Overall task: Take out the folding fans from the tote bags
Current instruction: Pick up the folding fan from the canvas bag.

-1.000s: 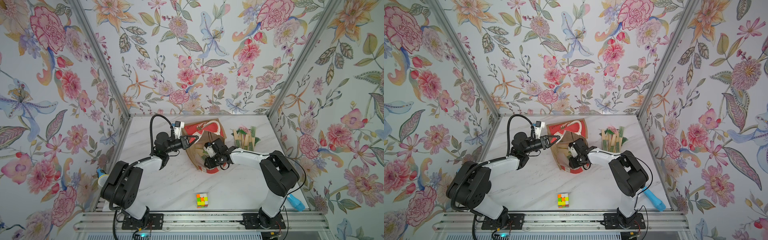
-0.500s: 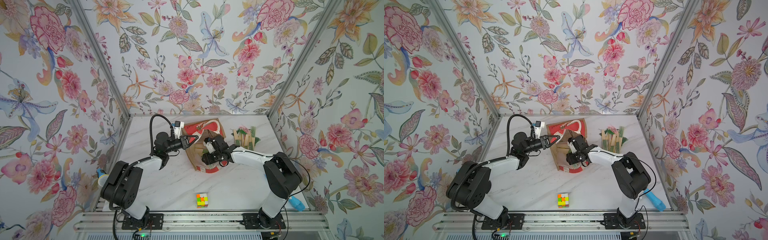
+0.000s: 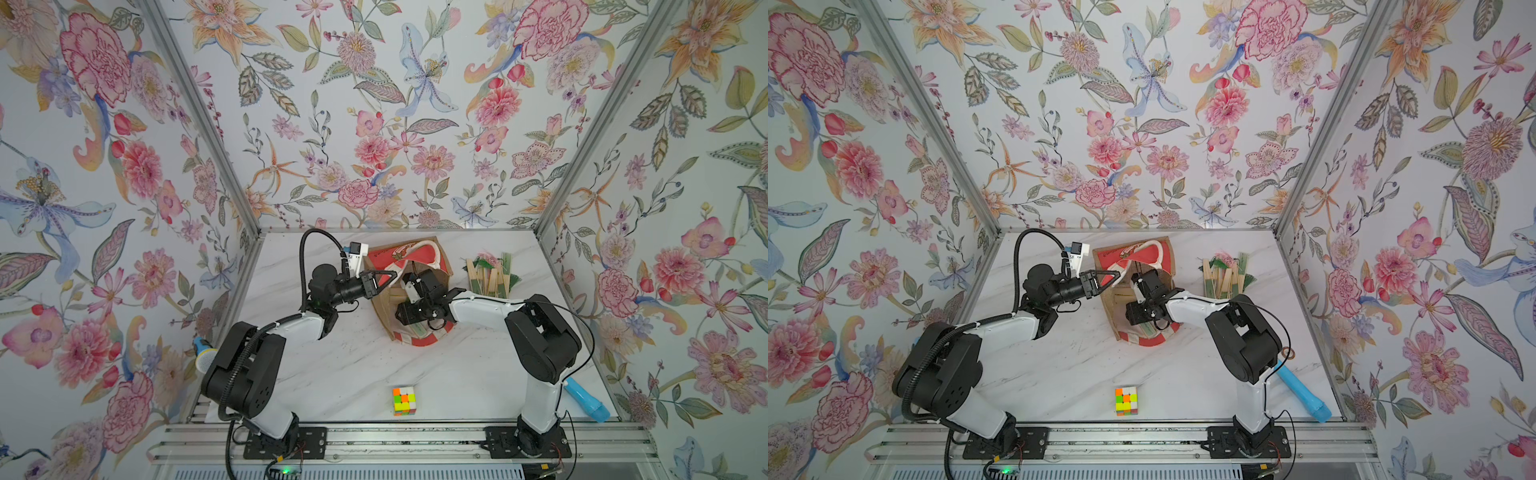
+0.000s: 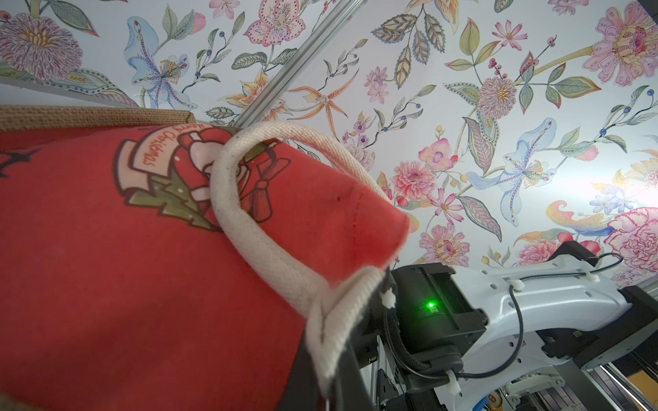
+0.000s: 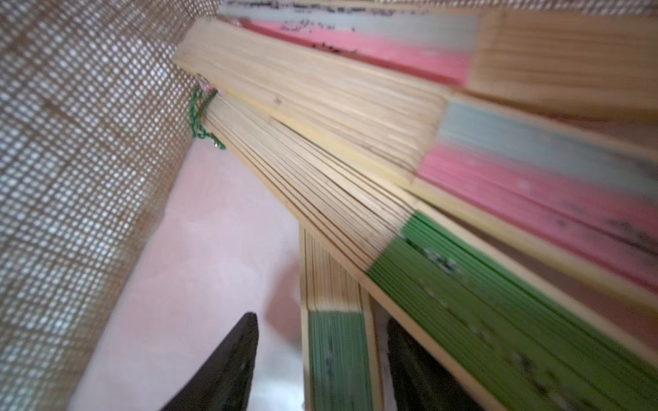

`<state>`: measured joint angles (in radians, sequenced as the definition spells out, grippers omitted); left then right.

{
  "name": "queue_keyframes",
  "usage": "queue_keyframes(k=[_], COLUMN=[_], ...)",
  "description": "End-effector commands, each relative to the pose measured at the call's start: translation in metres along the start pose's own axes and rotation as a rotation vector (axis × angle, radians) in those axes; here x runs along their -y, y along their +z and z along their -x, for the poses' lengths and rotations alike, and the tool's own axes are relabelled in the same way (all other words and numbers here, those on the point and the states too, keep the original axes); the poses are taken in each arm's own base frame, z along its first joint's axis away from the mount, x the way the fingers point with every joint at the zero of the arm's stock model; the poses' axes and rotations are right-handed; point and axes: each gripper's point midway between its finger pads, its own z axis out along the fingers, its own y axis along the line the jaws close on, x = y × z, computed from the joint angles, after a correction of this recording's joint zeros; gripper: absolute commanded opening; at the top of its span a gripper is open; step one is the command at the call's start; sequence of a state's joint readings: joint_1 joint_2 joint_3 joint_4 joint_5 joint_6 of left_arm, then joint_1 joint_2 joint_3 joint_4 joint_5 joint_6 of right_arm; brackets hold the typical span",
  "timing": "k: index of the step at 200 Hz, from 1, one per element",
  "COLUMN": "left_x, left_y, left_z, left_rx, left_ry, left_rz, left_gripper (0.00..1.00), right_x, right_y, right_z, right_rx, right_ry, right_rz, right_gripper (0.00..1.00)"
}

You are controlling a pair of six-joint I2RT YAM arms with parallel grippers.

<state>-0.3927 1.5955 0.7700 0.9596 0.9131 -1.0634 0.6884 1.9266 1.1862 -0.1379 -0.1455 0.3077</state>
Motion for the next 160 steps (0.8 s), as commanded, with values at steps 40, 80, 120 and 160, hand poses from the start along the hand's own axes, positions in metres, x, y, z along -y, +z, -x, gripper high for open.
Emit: queue_keyframes(k=[40,80,120,160], left_x=[0.011,0.008,0.007,0.001], left_y=[0.003,0.004,0.004,0.005], left_z=[-0.004,-0.004,-0.004,-0.007], left_rx=[-0.026,-0.022,-0.023,-0.031], left_ry=[0.008,0.005,0.000,-0.004], left_rz=[-0.043,-0.037,-0.033,-0.013], left_gripper=[0.00,0.00,0.00,0.00], right_x=[0.002,0.008,0.006,-0.002], right_y=[0.026,0.025,0.013,-0.006], right_z=[-0.002,-0.011,-0.015,-0.018], right_rx=[-0.009,-0.025,-0.035,-0.072], right_ry=[-0.032,-0.041,-0.051,-0.070], right_rz=[-0.094,-0.123,-0.106,-0.060], right_gripper=[0.60,0.45,0.34,0.32])
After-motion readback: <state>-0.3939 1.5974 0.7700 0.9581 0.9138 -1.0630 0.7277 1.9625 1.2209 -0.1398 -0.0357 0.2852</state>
